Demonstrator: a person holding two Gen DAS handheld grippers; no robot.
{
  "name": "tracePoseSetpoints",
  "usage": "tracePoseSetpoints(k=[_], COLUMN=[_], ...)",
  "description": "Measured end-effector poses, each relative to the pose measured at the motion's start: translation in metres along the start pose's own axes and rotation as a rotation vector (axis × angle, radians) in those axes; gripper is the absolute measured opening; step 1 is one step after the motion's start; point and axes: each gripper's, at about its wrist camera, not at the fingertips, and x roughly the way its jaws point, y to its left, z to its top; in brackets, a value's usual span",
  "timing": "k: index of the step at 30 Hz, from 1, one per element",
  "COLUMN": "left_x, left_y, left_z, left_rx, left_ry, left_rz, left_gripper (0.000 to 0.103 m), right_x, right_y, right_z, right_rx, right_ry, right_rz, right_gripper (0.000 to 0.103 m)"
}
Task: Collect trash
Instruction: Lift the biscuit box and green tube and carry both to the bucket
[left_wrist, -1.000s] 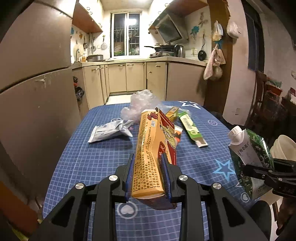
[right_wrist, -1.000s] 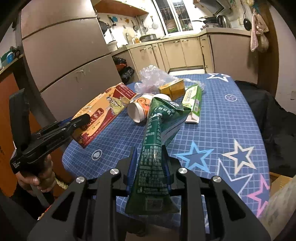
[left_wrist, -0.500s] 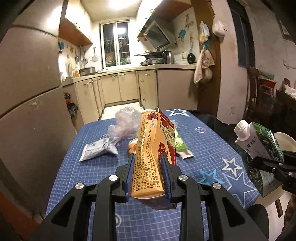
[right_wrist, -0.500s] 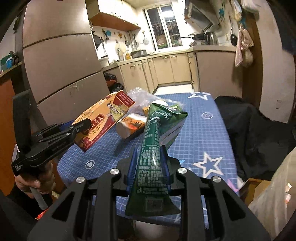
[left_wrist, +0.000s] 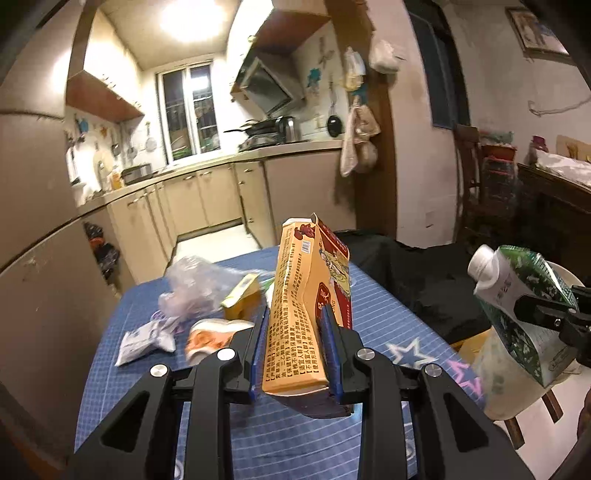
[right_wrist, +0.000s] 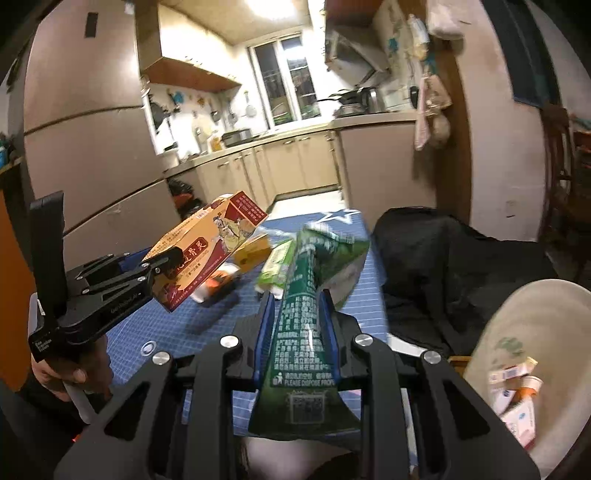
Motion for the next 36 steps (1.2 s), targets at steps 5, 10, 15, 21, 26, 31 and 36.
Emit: tracePoseSetpoints(k=[5,10,15,21,26,31,36], left_x=[0.009,0.02,0.024,0.026,0.026,0.025,0.024], left_y=[-0.031,-0.058,-0.081,-0.109,-0.139,-0.171,-0.205], left_z=[0.012,0.023,0.033,0.039,0.043,0.045,0.043], left_rx=[0.04,0.06,0.082,0.116,0.147,0.181,0.221], left_ry=[-0.019,-0.023,-0.036,-0.05,-0.061,-0.068,-0.071], left_rz=[-0.04,-0.074,-0.112,-0.163,-0.223,-0.305,-0.378], left_gripper=[0.029,0.029,0.029,0.029,0.029,0.029,0.029], right_x=[-0.011,-0.013,-0.029,-0.053,-0.076,-0.094,-0.108], right_y=[-0.022,-0.039,-0.055,-0.079,-0.093,-0.105,-0.116], right_z=[-0.001,-0.004,-0.004,-0.005,-0.006,-0.007,-0.012], right_rx=[0.022,0.05,0.069,0.106,0.113,0.102,0.092], right_ry=[-0.016,-0.02,-0.053,-0.095,-0.119,-0.125,-0.118], right_rz=[-0.036,-0.058,-0.101,-0.177,-0.249,-0.323,-0.394], right_gripper=[0.023,0.022,0.022,0.022,0.022,0.022,0.022])
